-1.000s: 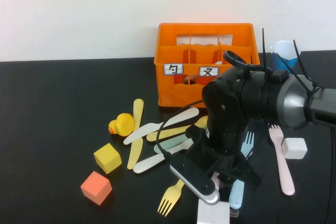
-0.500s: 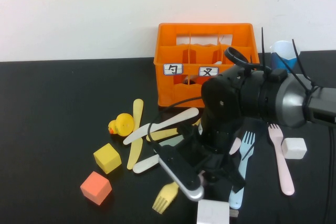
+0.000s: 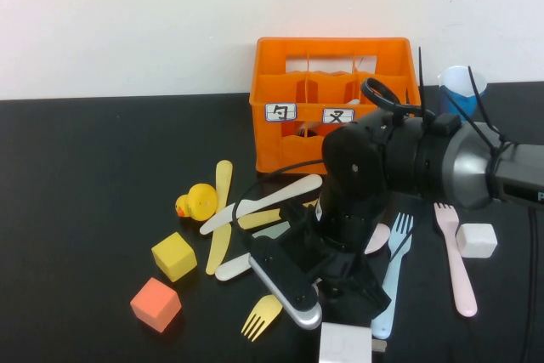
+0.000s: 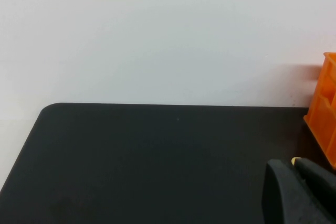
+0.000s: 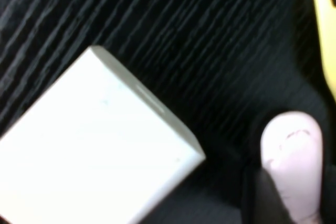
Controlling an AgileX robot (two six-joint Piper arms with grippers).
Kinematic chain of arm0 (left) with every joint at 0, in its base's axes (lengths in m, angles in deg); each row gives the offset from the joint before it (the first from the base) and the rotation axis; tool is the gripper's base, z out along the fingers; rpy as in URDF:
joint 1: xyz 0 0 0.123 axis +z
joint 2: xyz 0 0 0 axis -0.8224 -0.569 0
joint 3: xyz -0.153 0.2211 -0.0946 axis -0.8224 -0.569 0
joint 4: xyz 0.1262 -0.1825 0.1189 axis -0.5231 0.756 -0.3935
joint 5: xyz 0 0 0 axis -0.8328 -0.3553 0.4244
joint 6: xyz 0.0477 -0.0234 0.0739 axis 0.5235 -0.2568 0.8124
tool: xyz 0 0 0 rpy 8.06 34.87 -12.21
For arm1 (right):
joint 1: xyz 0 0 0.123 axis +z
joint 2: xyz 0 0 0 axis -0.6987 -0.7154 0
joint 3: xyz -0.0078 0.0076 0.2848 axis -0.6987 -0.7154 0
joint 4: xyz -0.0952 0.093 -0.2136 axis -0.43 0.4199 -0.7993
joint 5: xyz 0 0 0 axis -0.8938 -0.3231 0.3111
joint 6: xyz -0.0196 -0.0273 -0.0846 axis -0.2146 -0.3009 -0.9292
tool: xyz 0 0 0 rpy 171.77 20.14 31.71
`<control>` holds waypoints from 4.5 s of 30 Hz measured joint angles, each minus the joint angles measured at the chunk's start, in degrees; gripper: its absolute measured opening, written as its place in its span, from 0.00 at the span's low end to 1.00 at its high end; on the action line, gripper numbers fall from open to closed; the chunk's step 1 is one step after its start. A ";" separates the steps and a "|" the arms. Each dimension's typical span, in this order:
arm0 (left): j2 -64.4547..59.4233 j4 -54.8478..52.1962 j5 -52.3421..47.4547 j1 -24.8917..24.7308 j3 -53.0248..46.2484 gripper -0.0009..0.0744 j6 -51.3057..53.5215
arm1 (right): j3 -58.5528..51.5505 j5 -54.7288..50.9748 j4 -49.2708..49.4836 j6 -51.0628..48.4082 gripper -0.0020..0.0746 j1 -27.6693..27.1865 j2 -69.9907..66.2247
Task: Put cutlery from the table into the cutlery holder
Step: Pick up the spoon, then place the spoon on the box
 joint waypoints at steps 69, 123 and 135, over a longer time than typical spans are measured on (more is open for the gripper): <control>0.00 0.87 0.02 0.00 0.00 0.01 -0.03 | -1.52 29.21 8.23 26.88 0.29 0.14 17.48; 0.00 0.87 1.77 0.00 0.00 0.01 -0.24 | -1.66 94.56 23.01 52.92 0.49 0.03 0.17; 0.00 0.87 1.91 0.00 0.00 0.01 -0.24 | -1.66 87.15 23.74 45.09 0.20 0.77 9.70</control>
